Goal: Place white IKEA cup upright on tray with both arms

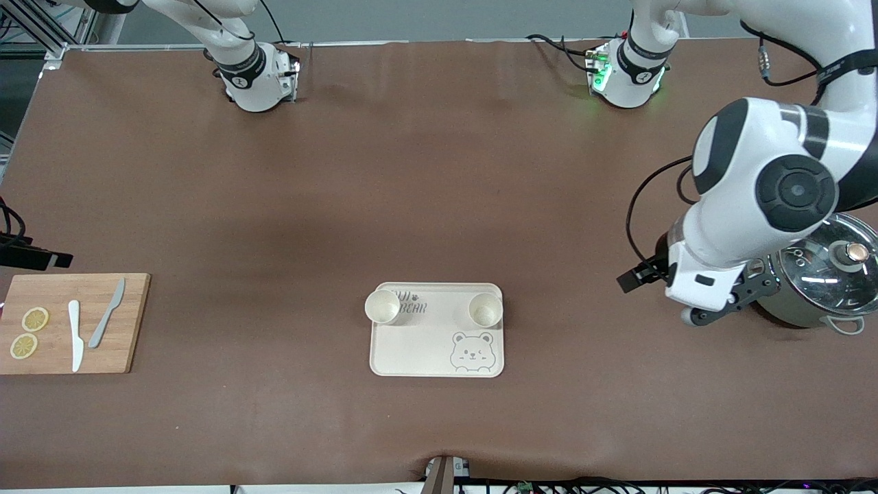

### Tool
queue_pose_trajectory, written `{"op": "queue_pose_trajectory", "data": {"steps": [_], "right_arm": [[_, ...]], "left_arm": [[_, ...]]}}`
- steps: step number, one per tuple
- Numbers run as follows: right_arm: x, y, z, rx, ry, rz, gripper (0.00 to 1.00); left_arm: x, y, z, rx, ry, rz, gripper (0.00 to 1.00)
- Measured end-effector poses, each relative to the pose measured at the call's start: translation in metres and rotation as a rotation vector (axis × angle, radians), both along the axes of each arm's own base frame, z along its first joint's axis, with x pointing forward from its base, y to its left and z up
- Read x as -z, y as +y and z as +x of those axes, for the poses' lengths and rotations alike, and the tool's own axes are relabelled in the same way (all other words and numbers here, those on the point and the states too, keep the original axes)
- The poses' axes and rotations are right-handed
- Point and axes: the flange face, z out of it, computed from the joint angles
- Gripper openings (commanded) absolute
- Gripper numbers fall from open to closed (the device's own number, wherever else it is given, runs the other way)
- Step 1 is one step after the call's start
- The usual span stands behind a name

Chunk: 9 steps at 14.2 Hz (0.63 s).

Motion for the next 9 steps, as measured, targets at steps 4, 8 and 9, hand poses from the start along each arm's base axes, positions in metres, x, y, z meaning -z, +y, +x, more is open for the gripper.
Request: {"op": "queue_pose_trajectory", "data": {"steps": [4,8,9], "right_arm": [[-0.001,-0.005,-0.002,0.003,0.008,-0.035,1.0],[-0.012,-0.006,-0.007,0.005,-0.003,-0.059,1.0],[-0.015,-0.008,-0.008,0.007,-0.007,-0.064,1.0]], "left_arm": [[-0.027,0.061,0.0,0.046,0.003,-0.009,1.0],[-0.061,0.114,-0.01,0.037,-0.017,-0.014,1.0],[-0.07,0.126,-0.014,0.035,-0.024,-0.016,1.0]]}}
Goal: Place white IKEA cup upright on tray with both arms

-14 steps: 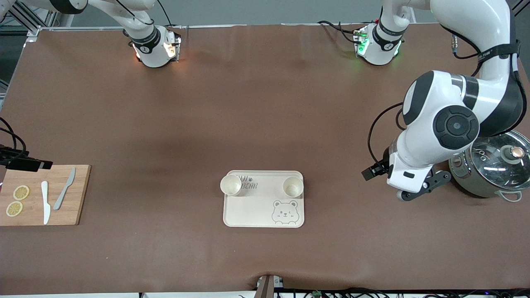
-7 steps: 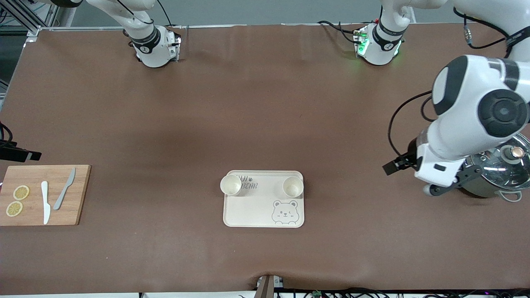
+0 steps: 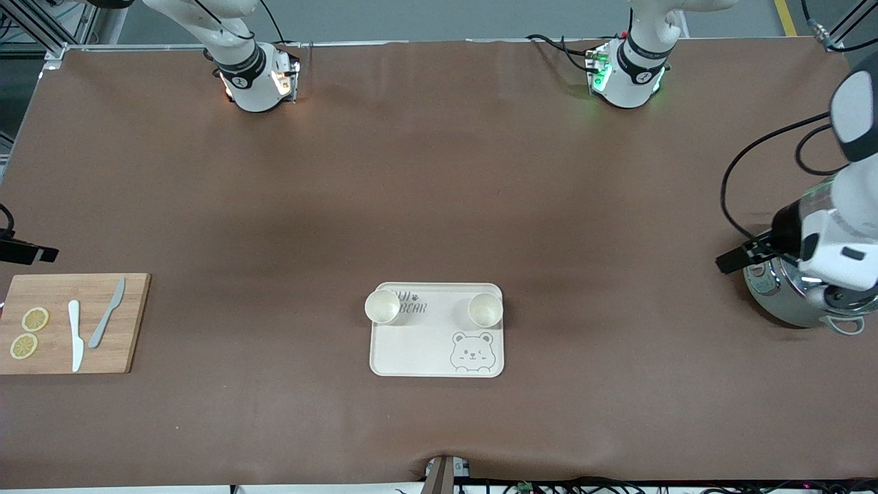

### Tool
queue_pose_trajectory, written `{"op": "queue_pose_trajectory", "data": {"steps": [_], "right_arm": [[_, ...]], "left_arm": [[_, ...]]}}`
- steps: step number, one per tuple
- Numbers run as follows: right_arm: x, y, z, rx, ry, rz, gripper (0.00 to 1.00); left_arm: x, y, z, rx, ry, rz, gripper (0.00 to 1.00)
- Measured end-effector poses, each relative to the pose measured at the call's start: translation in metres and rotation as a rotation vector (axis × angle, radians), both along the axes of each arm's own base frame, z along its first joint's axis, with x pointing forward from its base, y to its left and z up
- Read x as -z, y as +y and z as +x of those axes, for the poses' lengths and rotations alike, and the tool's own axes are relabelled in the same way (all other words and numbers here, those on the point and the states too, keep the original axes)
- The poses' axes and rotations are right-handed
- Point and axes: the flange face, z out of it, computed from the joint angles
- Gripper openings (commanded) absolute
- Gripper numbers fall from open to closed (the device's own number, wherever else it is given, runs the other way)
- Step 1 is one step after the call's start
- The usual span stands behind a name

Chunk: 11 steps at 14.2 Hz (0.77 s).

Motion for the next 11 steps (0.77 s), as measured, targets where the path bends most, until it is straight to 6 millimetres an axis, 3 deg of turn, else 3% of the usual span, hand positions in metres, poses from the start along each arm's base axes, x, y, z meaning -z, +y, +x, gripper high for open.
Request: {"op": "queue_pose_trajectory", "data": {"steps": [5,11], "right_arm": [[-0.007,-0.003,-0.004,0.004,-0.003,-0.029,1.0],[-0.011,-0.003,-0.005,0.002,-0.009,-0.03,1.0]], "left_arm": [[-0.034,0.052,-0.016,0.039,-0.031,-0.004,1.0],[-0.065,0.063,-0.037,0.05,-0.041,-0.004,1.0]]}}
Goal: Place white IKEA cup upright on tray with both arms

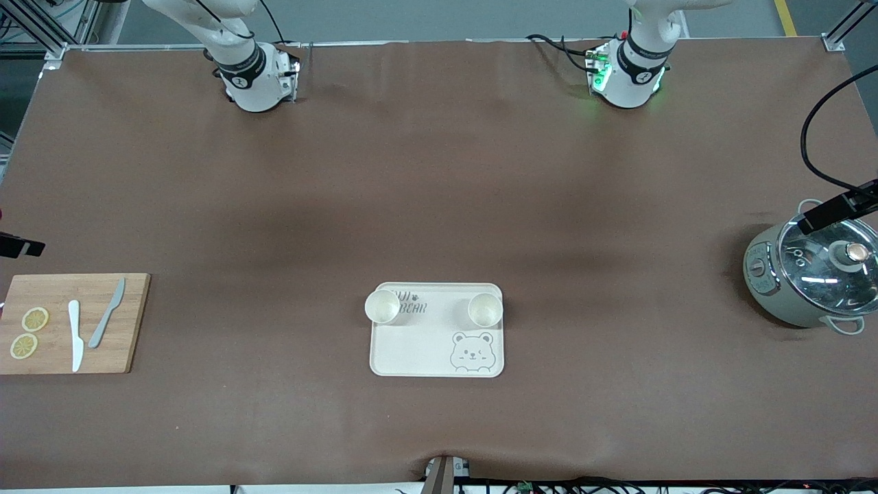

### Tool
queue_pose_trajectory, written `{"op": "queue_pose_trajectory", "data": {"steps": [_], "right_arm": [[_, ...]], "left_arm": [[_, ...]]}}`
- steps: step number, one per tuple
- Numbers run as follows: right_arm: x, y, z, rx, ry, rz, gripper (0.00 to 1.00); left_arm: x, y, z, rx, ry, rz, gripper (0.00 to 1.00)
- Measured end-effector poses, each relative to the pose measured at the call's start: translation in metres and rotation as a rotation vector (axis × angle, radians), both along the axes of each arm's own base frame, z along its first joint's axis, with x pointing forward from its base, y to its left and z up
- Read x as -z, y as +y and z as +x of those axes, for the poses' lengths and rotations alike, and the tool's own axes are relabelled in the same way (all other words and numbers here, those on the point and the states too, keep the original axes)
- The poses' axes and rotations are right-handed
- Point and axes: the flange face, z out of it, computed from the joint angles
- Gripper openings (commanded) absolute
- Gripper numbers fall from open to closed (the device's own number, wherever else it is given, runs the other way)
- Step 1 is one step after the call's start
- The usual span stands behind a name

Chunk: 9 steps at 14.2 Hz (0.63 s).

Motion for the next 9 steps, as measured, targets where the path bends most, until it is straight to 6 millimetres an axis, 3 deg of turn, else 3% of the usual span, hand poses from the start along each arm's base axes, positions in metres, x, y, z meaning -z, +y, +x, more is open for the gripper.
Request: {"op": "queue_pose_trajectory", "data": {"steps": [4,9], "right_arm": [[-0.016,0.004,-0.006,-0.007,-0.02,-0.02,1.0],[-0.048,0.048,-0.024,0.024,-0.018,-0.085,1.0]], "left_arm": [[-0.018,-0.004,-0.016,0.018,0.005,-0.001,1.0],[-0.027,-0.014,-0.043,0.072,0.022,-0.002,1.0]]}}
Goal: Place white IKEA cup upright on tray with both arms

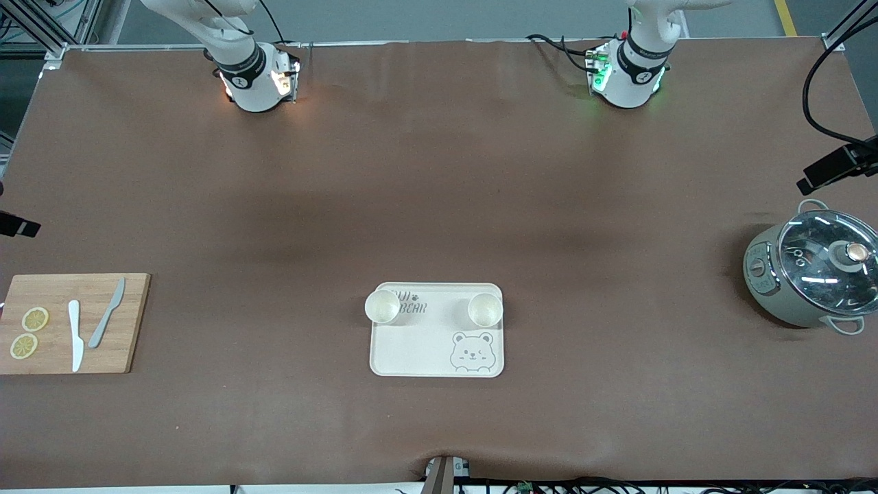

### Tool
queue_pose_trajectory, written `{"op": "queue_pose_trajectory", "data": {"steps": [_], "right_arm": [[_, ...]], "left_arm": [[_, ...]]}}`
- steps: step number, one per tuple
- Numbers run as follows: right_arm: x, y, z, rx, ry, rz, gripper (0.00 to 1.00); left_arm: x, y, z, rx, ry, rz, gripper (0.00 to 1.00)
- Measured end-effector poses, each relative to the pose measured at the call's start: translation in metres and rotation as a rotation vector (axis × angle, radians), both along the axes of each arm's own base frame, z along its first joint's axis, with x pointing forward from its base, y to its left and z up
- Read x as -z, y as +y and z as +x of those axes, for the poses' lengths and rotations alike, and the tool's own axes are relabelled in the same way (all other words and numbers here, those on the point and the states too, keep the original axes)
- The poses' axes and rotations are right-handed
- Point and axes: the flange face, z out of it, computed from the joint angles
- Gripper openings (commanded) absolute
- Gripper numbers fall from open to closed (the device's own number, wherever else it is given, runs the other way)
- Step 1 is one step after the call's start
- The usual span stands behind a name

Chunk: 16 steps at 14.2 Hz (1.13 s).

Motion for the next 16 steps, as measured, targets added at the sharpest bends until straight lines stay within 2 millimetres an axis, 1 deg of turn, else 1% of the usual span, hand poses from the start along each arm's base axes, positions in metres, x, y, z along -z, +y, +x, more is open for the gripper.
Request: {"op": "queue_pose_trajectory", "data": {"steps": [1,4,6,9,11,13,16], "right_arm": [[-0.003,0.005,-0.005,0.015,0.003,0.0,1.0],[-0.007,0.007,-0.022,0.025,0.006,0.013,1.0],[-0.008,0.017,-0.033,0.007,-0.017,0.025,1.0],[-0.005,0.031,-0.057,-0.017,-0.024,0.023,1.0],[-0.007,0.039,-0.068,-0.03,-0.022,0.017,1.0],[-0.011,0.045,-0.076,-0.039,-0.036,0.017,1.0],[-0.011,0.047,-0.075,-0.039,-0.066,0.014,1.0]], "left_arm": [[0.0,0.0,-0.004,0.012,0.003,0.0,1.0],[0.005,0.0,-0.015,0.033,0.002,0.0,1.0],[0.009,0.001,-0.021,0.046,0.001,0.0,1.0],[0.01,0.005,-0.024,0.052,0.0,0.0,1.0],[0.011,0.006,-0.023,0.049,0.0,0.0,1.0],[0.012,0.007,-0.023,0.049,0.003,0.0,1.0],[0.013,0.007,-0.024,0.063,0.006,0.0,1.0]]}}
